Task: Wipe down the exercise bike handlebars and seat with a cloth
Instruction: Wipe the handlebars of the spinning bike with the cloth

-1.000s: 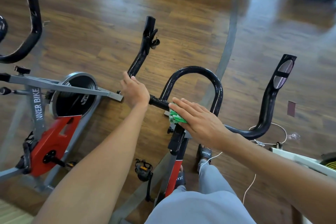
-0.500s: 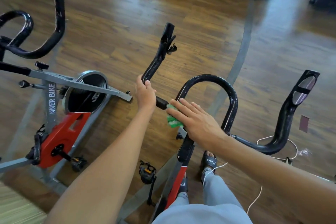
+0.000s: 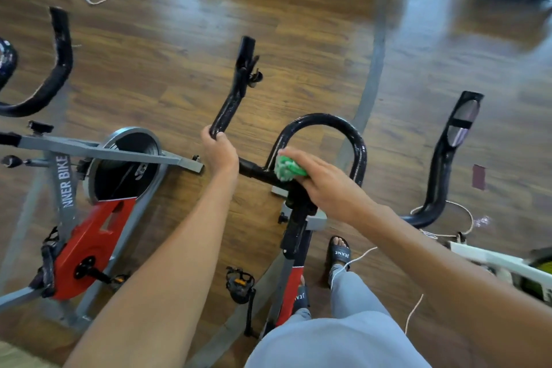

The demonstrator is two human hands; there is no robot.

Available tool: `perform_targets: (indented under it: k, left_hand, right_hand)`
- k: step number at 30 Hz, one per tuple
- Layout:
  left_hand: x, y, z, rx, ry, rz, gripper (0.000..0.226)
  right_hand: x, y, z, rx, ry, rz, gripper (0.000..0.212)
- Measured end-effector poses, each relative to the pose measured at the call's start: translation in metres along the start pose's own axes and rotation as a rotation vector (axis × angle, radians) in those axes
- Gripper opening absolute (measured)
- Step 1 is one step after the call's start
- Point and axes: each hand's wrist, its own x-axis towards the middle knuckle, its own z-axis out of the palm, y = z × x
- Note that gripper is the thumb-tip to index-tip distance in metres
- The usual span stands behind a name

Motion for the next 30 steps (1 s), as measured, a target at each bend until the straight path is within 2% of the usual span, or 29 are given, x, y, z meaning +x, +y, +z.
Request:
perform_targets:
  k: [3, 6, 8, 10, 11, 15, 18, 21, 26, 30]
  left_hand:
    - [-0.001, 0.002, 0.006, -0.037, 0.1, -0.044, 0.036]
    - [-0.008, 0.008, 0.017, 0.028, 0.206, 0.0, 0.035]
    - [-0.01, 0.008, 0.021, 0.094, 0.256, 0.016, 0.035]
    - [-0.008, 0.008, 0.024, 0.129, 0.284, 0.025, 0.035]
    - [-0.008, 0.006, 0.025, 0.139, 0.295, 0.026, 0.035]
    - [-0.005, 0.005, 0.026, 0.149, 0.311, 0.035, 0.036]
    - [-0.008, 0.006, 0.027, 0.156, 0.313, 0.033, 0.036]
    - [-0.01, 0.007, 0.027, 0.163, 0.326, 0.027, 0.036]
    - [-0.014, 0.01, 0.028, 0.178, 0.325, 0.024, 0.035]
    - [-0.014, 0.009, 0.027, 0.178, 0.32, 0.033, 0.037]
  right_hand:
    - [-0.024, 0.003, -0.015, 0.059, 0.254, 0.066, 0.055]
    - [-0.06, 0.021, -0.008, -0.078, 0.419, 0.194, 0.06]
    - [-0.079, 0.03, 0.014, -0.259, 0.375, 0.283, 0.067]
    - [-0.087, 0.041, 0.035, -0.4, 0.329, 0.295, 0.063]
    - [-0.085, 0.045, 0.039, -0.407, 0.325, 0.303, 0.06]
    - [-0.046, 0.056, 0.023, -0.288, 0.375, 0.367, 0.068]
    - [-0.04, 0.045, 0.023, -0.168, 0.46, 0.524, 0.072]
    - [-0.046, 0.029, 0.035, -0.221, 0.427, 0.578, 0.073]
    - [-0.004, 0.036, 0.011, -0.18, 0.451, 0.69, 0.076]
    - [-0.017, 0.027, 0.034, -0.289, 0.526, 0.599, 0.079]
